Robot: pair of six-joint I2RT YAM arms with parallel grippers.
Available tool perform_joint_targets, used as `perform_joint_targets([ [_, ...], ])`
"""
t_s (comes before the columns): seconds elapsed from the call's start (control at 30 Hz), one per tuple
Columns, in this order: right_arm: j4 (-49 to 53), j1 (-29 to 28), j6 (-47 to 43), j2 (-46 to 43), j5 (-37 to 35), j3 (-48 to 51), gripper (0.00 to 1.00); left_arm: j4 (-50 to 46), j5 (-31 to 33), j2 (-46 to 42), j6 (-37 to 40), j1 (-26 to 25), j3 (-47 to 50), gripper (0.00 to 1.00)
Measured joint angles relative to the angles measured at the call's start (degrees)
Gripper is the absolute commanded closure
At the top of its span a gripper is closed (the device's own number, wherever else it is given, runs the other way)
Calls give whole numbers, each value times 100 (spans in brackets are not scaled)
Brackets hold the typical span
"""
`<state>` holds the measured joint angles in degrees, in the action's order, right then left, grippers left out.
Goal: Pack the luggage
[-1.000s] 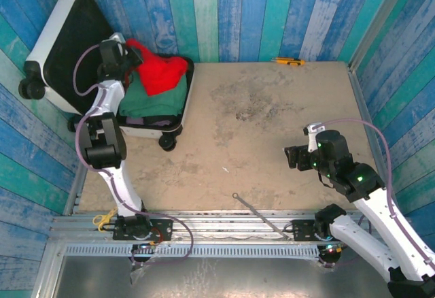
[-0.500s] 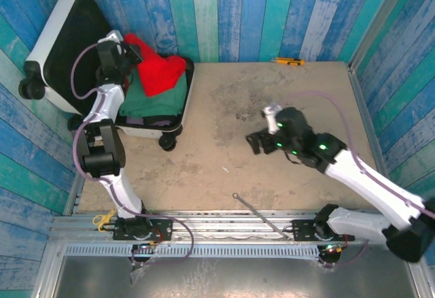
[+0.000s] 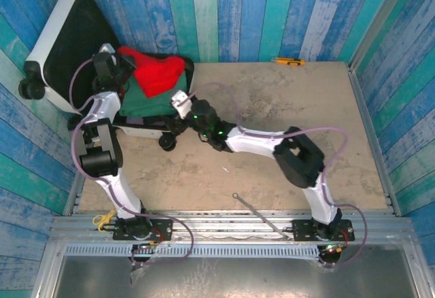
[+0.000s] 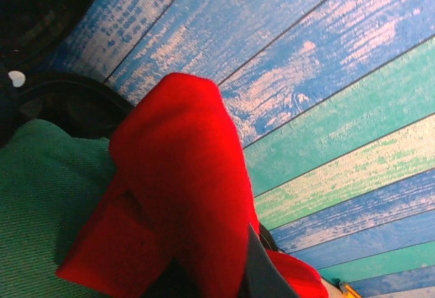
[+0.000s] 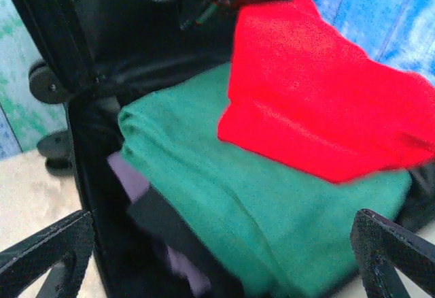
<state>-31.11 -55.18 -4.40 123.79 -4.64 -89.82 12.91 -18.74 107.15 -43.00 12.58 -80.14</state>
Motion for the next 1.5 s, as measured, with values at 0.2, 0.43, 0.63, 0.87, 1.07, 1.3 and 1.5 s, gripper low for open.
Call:
perform_joint_targets([
  [0.2,249,-48,-72,1770,-42,-2791,0,315,-151,0,-297,57,168,100],
  [0.43,1005,-42,-262,3331,-227,-5499,0,391,-238,0,-457,66,308,100],
  [0.63,1746,9,-153,3711,-551,-5877,0,428,-304,0,-540,83,343,100],
  [0.87,2555,166,341,3724,-597,-5880,1,595,-358,0,-680,94,522,100],
  [1.07,2557,227,579,3960,-538,-6124,11,638,-413,-42,-719,103,728,100],
  [1.3,2225,234,632,4177,-531,-6306,30,614,-413,-96,-713,120,752,100],
  [1.5,1703,236,590,4041,-522,-5812,41,542,-413,-96,-671,120,752,100],
])
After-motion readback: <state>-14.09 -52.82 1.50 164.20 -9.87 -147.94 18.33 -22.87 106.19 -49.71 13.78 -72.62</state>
